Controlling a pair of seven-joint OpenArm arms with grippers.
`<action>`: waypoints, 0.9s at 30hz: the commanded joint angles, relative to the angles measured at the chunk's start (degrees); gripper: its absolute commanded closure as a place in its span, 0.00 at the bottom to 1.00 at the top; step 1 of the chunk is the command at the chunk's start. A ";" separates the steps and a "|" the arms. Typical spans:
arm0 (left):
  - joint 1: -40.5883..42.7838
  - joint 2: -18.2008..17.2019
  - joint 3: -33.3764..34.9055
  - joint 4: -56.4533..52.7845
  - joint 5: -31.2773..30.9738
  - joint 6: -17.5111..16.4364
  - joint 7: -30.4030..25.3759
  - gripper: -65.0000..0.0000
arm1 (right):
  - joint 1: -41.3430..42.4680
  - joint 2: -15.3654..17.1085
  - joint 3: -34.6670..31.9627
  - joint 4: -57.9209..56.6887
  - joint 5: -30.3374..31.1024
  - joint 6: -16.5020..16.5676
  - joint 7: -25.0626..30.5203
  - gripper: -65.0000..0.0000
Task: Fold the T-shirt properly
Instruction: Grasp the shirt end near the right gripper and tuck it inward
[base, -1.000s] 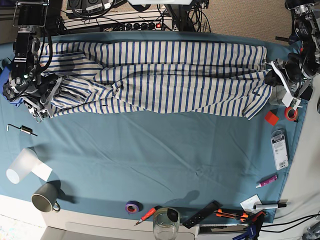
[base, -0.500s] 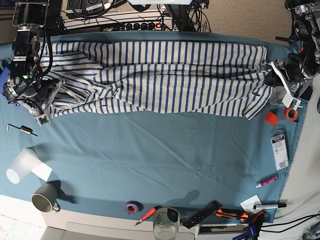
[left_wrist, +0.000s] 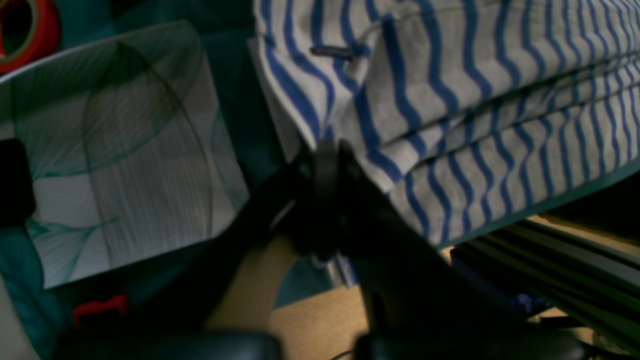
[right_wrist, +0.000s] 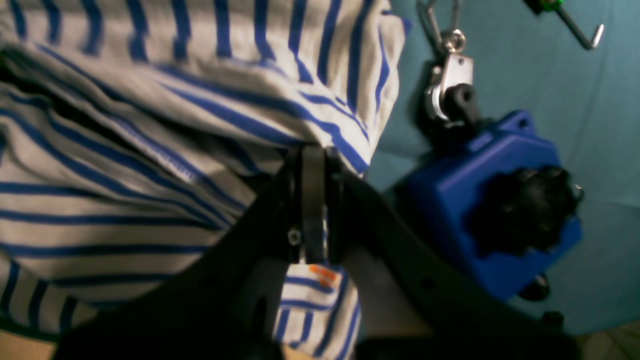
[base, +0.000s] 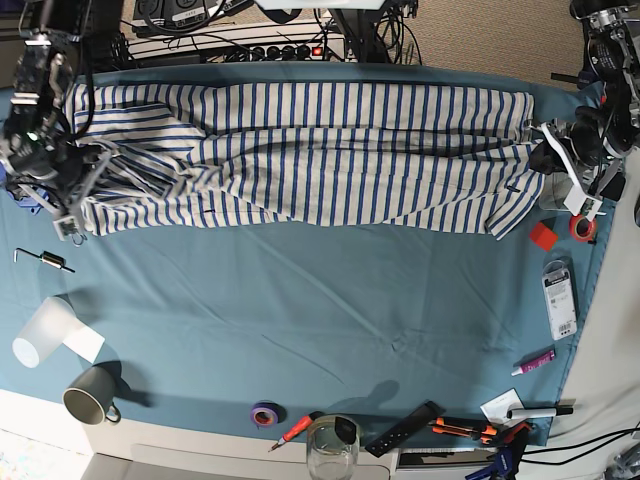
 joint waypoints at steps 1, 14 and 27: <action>-0.28 -1.07 -0.48 0.96 -0.76 -0.07 -0.85 1.00 | -0.33 1.29 2.27 1.75 0.57 0.39 0.79 1.00; -0.28 -1.07 -0.48 0.94 -0.79 -0.07 -1.03 1.00 | -5.18 1.29 14.16 4.20 4.50 1.92 0.57 1.00; -0.15 -1.07 -0.48 0.94 -0.76 -0.07 -0.02 1.00 | -8.15 1.29 14.16 4.20 4.02 1.95 -1.51 1.00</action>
